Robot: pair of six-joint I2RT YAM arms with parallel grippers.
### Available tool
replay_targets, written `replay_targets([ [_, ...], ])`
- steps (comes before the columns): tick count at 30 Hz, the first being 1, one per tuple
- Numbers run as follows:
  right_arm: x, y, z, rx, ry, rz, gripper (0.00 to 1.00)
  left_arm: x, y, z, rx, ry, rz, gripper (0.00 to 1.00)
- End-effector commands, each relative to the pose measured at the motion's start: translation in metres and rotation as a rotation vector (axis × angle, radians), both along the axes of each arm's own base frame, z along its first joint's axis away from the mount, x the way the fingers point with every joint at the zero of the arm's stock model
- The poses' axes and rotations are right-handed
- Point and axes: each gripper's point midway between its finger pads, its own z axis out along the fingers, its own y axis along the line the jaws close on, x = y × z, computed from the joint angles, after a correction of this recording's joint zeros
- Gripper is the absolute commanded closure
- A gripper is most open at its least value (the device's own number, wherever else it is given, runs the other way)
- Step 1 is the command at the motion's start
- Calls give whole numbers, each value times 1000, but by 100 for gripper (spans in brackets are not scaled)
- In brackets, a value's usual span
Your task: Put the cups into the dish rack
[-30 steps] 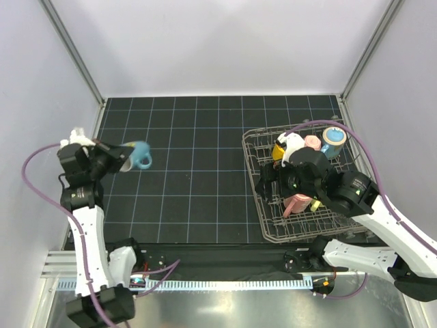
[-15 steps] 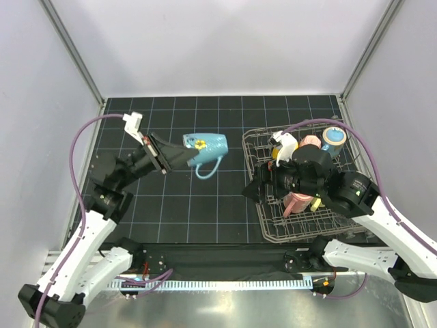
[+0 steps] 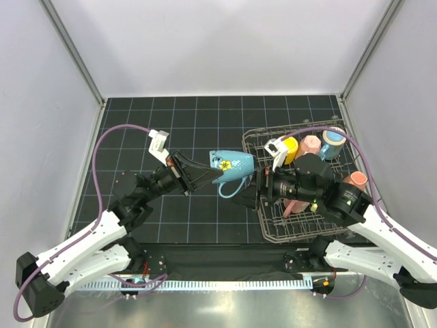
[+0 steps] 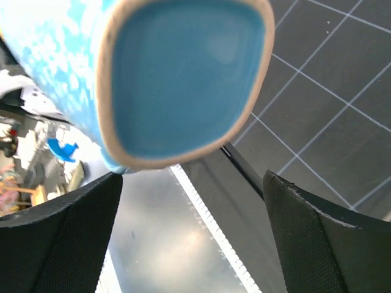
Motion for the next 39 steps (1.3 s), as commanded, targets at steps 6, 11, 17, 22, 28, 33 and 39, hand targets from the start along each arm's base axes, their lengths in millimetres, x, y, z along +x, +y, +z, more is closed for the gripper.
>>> replay_targets([
  [6,8,-13,30,109,-73,-102,8,-11,9,56,-151,-186,24,100],
  [11,7,-16,39,150,-95,-113,13,-7,14,57,-166,-199,71,100],
  [17,11,-6,61,256,-105,-112,24,-8,18,60,-190,-203,80,100],
  [22,12,6,74,334,-118,-85,34,-10,20,68,-253,-196,69,99],
  [28,13,12,90,409,-119,-70,44,-13,18,73,-277,-195,57,100],
  [33,11,14,103,483,-118,-64,48,-13,13,77,-292,-195,51,100],
  [39,10,17,103,530,-95,-55,52,-18,2,77,-289,-190,21,100],
])
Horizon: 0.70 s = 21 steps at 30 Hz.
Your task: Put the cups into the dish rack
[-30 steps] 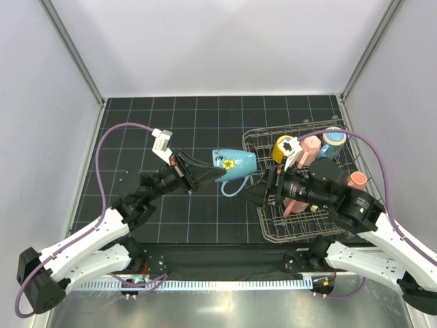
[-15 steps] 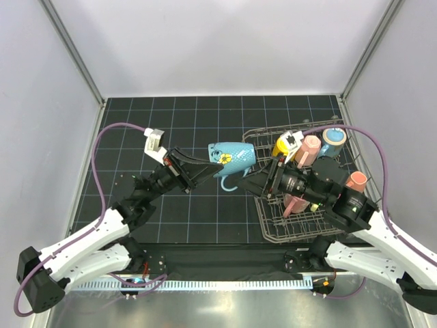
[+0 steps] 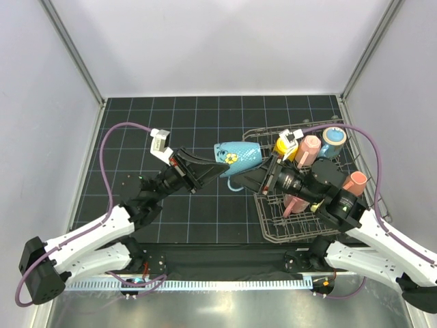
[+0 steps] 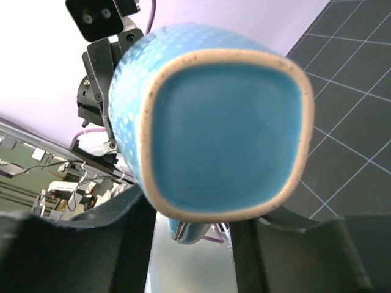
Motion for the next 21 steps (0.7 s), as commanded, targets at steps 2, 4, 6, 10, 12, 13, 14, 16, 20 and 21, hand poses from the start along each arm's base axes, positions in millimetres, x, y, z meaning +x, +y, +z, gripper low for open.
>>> replay_targets([
  [2,-4,0,27,108,-41,15,61,-19,12,48,-144,-114,-10,100],
  [4,-1,-1,28,110,-37,-3,69,-21,9,47,-143,-112,-18,100],
  [6,1,-5,29,113,-41,-21,80,-22,8,44,-140,-108,-22,100],
  [10,6,-9,26,93,-40,-62,96,-22,10,38,-137,-92,-14,100],
  [12,8,-13,20,50,-37,-89,96,-17,11,27,-117,-53,10,88],
  [13,12,-17,20,42,-37,-117,96,-18,16,26,-118,-50,19,79],
  [14,13,-20,15,20,-33,-132,96,-17,18,22,-110,-34,32,63],
  [16,20,-32,9,-28,-33,-202,96,-5,25,5,-61,29,110,45],
  [20,33,-55,-3,-160,-58,-327,96,5,42,-30,39,136,215,39],
  [21,36,-60,-8,-196,-62,-353,96,16,50,-39,57,190,285,39],
])
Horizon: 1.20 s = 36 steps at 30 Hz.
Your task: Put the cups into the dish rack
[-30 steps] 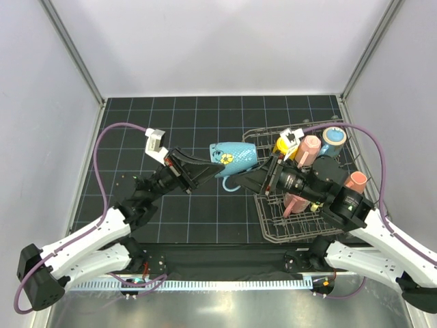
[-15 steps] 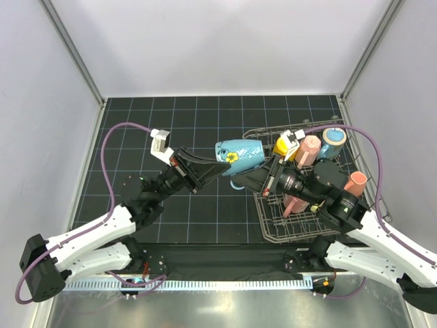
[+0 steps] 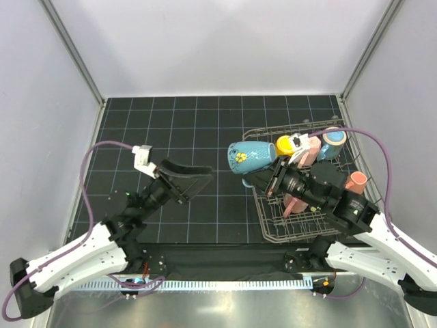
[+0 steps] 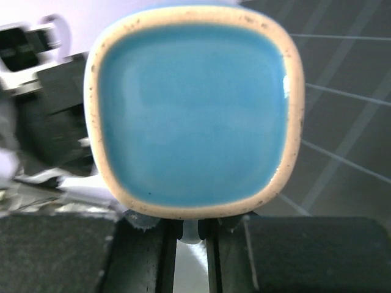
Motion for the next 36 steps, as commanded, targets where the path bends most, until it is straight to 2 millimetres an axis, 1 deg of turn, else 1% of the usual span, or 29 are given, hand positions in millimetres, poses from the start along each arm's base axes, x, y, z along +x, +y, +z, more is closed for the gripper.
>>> replay_targets([
  [1,25,-39,27,-103,-137,-204,96,23,23,-35,106,133,181,39],
  [2,33,-51,10,-204,-117,-265,96,21,35,-35,103,144,210,39],
  [3,39,-57,3,-268,-113,-296,96,23,41,-41,120,172,238,39],
  [4,43,-64,3,-314,-118,-329,96,29,50,-45,129,203,289,39],
  [5,49,-69,-17,-432,-104,-341,96,30,54,-61,195,247,313,39],
  [6,56,-77,-21,-484,-106,-388,96,30,60,-63,205,258,330,38],
  [7,63,-84,-25,-528,-104,-415,96,33,65,-69,228,284,360,37],
  [8,69,-86,-39,-615,-89,-409,96,32,67,-73,259,296,363,36],
  [11,88,-102,-55,-710,-52,-457,96,30,64,-79,309,323,350,33],
  [12,94,-98,-69,-746,-26,-418,96,30,63,-79,322,335,347,33],
  [13,99,-96,-78,-755,1,-392,96,33,58,-87,359,356,346,33],
  [14,111,-104,-84,-755,27,-414,96,33,55,-92,382,372,337,33],
  [15,119,-101,-102,-795,64,-386,96,34,53,-95,405,388,336,33],
  [16,124,-100,-109,-809,77,-375,96,36,48,-104,439,411,330,34],
  [18,135,-101,-128,-881,99,-377,96,37,42,-111,449,448,314,34],
  [20,145,-102,-135,-900,89,-402,96,39,35,-121,474,475,298,35],
  [21,148,-101,-138,-908,90,-401,96,38,32,-123,474,492,285,35],
  [22,151,-99,-147,-924,98,-381,96,38,30,-126,479,501,280,35],
  [25,158,-95,-156,-930,109,-380,96,38,27,-134,491,526,269,36],
  [26,161,-98,-164,-952,132,-391,96,37,27,-135,489,528,268,36],
  [33,171,-102,-194,-1006,184,-404,96,37,32,-137,472,539,286,37],
  [36,177,-106,-199,-1019,192,-419,96,37,33,-135,471,539,287,37],
])
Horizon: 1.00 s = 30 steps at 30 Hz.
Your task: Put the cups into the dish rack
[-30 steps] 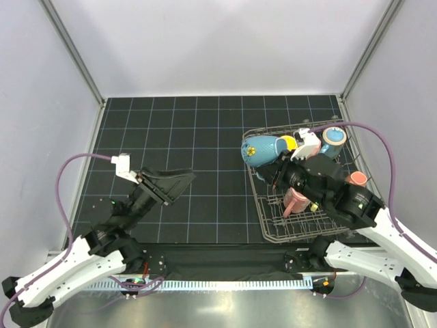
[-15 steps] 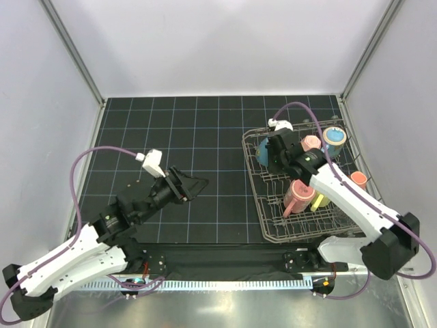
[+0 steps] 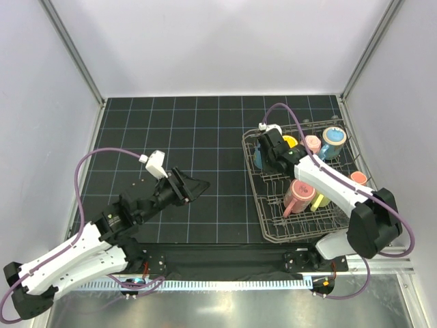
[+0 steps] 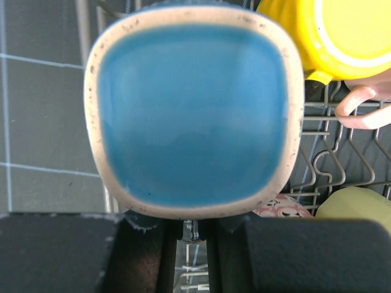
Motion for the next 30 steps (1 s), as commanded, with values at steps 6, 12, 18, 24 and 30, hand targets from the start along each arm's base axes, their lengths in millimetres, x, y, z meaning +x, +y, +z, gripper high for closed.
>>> replay_targets([
  [6,36,-5,7,42,-85,-59,96,0,5,9,23,-19,10,37],
  [12,37,-1,-16,36,-41,-50,96,-2,4,10,27,-12,-1,37],
  [18,36,-5,-39,-2,-12,-64,96,-4,10,8,20,-10,13,38],
  [24,37,-13,-61,-84,34,-49,96,-4,12,9,23,-9,16,37],
  [30,32,-11,-72,-69,64,-53,96,-6,12,8,22,-1,8,38],
])
